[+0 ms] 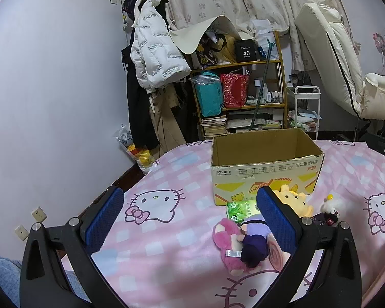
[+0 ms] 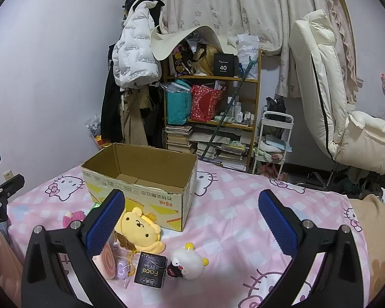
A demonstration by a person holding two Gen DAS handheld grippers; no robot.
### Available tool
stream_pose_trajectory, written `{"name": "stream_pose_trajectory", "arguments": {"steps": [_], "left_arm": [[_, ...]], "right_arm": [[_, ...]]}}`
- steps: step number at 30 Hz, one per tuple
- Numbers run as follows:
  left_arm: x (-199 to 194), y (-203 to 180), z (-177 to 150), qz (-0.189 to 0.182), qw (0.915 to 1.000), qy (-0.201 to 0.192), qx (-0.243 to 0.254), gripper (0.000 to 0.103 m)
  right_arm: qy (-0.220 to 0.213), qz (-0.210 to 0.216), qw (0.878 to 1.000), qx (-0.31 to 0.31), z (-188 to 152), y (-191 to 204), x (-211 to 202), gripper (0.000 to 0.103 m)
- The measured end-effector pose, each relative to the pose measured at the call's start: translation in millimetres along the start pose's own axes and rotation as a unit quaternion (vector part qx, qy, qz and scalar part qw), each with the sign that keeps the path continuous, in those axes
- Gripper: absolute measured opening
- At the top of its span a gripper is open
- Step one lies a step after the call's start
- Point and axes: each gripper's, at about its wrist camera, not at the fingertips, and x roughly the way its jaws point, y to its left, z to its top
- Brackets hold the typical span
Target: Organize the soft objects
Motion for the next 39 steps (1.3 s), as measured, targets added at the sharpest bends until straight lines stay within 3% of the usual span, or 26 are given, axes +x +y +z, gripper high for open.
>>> {"name": "stream_pose_trajectory", "arguments": {"steps": [39], "left_arm": [[-1.1,0.4,-3.3,-0.002,1.0,-0.001,-0.001,0.102]], "right_arm": [[-0.002,-0.002,1.0,0.003,1.6,0.2,0.6,0.103]]}}
